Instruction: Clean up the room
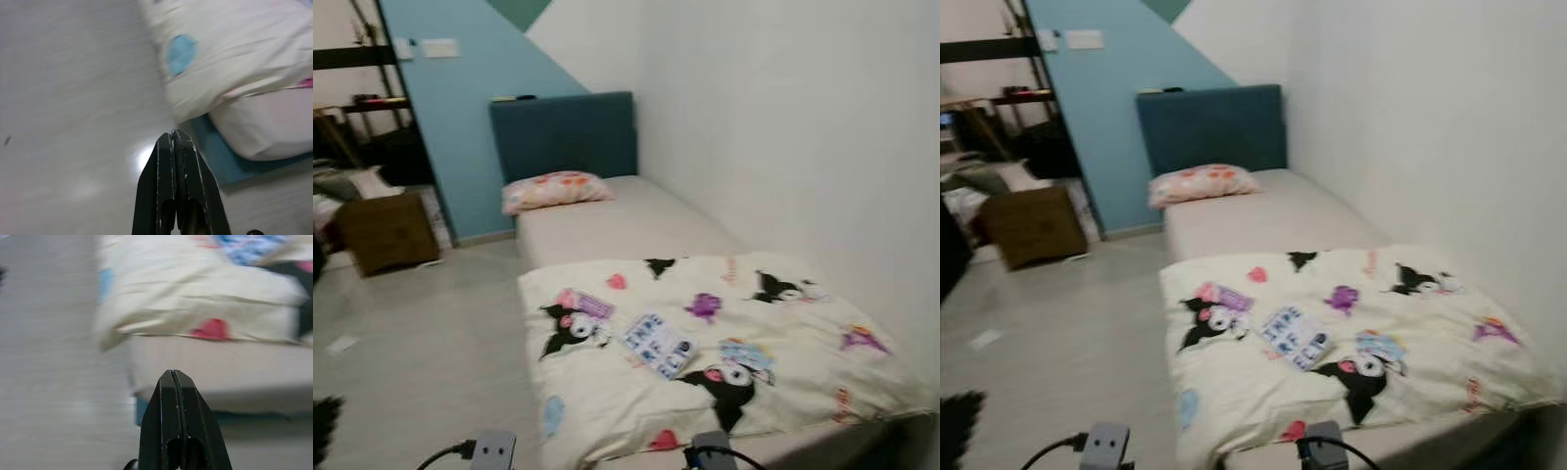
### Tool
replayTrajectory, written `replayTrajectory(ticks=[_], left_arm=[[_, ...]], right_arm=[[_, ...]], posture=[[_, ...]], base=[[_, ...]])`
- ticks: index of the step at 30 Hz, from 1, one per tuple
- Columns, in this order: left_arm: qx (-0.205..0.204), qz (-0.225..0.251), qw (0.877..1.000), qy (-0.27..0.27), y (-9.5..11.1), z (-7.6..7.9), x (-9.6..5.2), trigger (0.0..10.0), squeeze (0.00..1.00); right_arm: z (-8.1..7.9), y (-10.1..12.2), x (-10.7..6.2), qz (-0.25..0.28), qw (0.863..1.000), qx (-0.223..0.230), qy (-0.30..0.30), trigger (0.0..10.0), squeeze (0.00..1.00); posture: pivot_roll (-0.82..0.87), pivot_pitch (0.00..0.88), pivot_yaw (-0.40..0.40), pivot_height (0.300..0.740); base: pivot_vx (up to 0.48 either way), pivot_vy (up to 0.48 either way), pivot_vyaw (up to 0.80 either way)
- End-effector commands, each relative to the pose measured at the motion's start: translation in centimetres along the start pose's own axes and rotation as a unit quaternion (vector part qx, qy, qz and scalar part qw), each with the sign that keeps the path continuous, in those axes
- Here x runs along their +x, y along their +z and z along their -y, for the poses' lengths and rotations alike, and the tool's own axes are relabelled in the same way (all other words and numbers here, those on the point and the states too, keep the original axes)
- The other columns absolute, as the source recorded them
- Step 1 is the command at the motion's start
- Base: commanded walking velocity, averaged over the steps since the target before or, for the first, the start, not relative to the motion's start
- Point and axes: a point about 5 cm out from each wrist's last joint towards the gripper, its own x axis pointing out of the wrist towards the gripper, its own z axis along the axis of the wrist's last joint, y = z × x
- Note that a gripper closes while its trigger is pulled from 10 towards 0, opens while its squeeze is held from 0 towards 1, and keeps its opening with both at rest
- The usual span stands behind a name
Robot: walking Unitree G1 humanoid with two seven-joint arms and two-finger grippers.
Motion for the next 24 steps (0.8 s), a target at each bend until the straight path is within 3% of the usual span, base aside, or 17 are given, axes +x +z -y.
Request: replayTrajectory(ticks=[1, 7, 13, 24], left_arm=[[0.006, -0.023, 1.0, 0.009, -1.16, -0.49, -0.44, 10.0, 0.0], [0.009, -0.024, 1.0, 0.01, -1.05, -0.37, -0.29, 10.0, 0.0], [0.013, -0.025, 0.999, 0.017, -0.98, -0.63, -0.23, 10.0, 0.0], [0.008, -0.032, 0.999, 0.029, -0.98, -0.88, 0.0, 10.0, 0.0]], right_arm=[[-0.06, -0.21, -0.1, -0.001, 1.0, 0.006, -0.001, 10.0, 0.0], [0.26, -0.09, -0.05, -0.001, 1.0, 0.006, -0.007, 10.0, 0.0], [0.31, 0.0, -0.04, 0.005, 1.0, 0.016, -0.019, 10.0, 0.0], [0.31, -0.01, -0.03, 0.005, 1.0, 0.019, -0.018, 10.0, 0.0]], posture=[[0.0, 0.092, 0.03, 0.74], [0.0, 0.098, 0.03, 0.74], [0.0, 0.099, 0.03, 0.74], [-0.01, 0.101, 0.031, 0.74]], base=[[0.0, 0.0, 0.8], [0.0, 0.0, 0.8], [0.0, 0.0, 0.0], [0.0, -0.462, 0.0]])
